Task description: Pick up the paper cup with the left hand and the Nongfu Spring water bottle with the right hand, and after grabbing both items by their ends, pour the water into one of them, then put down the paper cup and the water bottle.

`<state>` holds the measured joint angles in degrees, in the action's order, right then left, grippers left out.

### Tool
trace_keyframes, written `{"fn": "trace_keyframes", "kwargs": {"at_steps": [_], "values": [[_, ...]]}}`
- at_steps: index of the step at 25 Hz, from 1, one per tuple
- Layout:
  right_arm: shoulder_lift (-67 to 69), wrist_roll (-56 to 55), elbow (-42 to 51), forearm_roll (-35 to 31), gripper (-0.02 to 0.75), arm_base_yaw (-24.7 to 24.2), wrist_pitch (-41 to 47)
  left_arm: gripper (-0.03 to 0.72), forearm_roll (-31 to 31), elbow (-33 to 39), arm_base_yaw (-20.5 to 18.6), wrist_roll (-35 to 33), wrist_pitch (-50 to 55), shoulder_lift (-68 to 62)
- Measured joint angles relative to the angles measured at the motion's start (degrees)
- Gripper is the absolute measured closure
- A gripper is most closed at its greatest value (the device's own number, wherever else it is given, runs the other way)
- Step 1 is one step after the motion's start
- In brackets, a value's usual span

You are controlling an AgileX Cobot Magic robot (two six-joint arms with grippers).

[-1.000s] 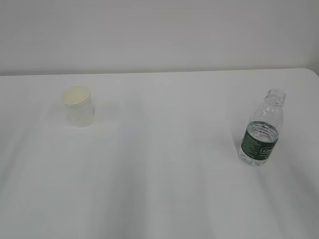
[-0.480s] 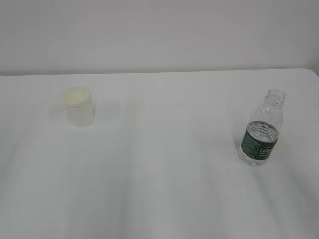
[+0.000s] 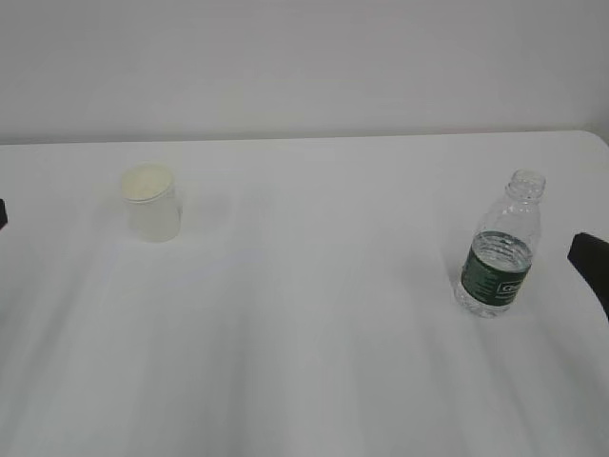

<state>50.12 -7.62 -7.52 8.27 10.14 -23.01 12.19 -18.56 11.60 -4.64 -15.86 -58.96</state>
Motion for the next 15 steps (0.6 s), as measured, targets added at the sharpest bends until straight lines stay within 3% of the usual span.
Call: {"fn": "trace_keyframes", "kwargs": {"at_steps": [9, 15], "values": [[2.38, -0.35, 5.92, 0.72, 0.165, 0.0, -7.79, 0.165, 3.77, 14.64, 9.41, 0.19, -22.48, -4.77], [8.02, -0.93, 6.05, 6.3, 0.165, 0.0, -11.86, 0.165, -1.96, 16.66, 12.38, 0.19, -25.5, -4.99]]}}
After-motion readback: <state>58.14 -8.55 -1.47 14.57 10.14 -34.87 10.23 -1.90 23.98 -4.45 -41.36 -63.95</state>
